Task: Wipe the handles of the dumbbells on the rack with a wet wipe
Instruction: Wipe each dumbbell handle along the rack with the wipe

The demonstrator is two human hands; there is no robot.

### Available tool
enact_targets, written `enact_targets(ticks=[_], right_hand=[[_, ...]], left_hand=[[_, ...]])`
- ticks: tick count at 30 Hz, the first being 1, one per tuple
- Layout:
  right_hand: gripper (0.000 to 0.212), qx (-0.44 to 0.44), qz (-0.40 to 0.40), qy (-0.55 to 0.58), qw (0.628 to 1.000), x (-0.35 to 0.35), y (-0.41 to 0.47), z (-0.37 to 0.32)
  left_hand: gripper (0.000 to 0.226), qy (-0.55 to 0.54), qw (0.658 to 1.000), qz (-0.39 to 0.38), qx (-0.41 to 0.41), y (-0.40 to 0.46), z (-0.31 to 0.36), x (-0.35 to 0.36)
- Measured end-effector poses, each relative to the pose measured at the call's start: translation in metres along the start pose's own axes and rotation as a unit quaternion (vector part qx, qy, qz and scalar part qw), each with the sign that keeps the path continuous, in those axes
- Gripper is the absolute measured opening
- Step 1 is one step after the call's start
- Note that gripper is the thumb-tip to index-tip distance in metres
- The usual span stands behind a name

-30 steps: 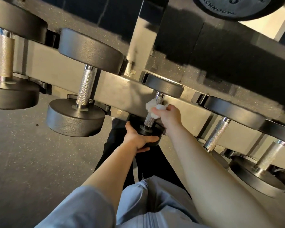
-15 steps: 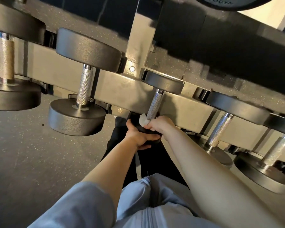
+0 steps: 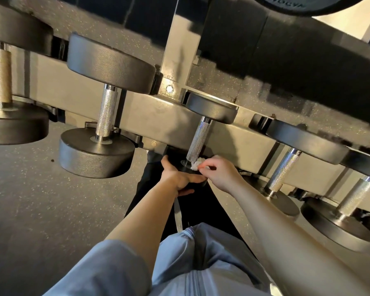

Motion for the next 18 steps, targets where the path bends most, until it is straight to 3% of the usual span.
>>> enact_targets(ticks=[3,7,12,15,18], right_hand=[[0.021,-0.023,-0.014,-0.006,1.0,0.001,-0.001,-0.003],[0.023,-0.033,0.034,-0.12,0.992,0.0,0.011,-0.007],[0.018,-0.106,0.036,-0.07,0.991,-0.005,0.003,-0.017],[0.025,-0.162,-0.017,-0.082,0.983,0.001,-0.009,-0.028],[0.032,-0.14,-0.098,-0.112,0.979,0.009,-0.008,-0.029]], left_hand=[[0.127,0.0,1.0,-0.001,-0.004,-0.002,0.002,0.0],[0.126,-0.004,1.0,-0.003,-0.005,-0.003,0.002,0.001],[0.127,0.006,1.0,0.001,0.0,-0.001,0.002,-0.001],[0.128,0.007,1.0,0.001,0.0,0.0,0.001,-0.002],[0.129,0.009,1.0,-0.006,0.003,0.001,0.0,-0.001]])
Point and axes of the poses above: each hand's wrist, its own y-axis towards the middle knuckle, its own x-axis out of the palm, z = x × y, the point moved 10 cm from there along y, towards the middle knuckle, and after that the axes turned 3 degrees about x, right-handed, at the moved point
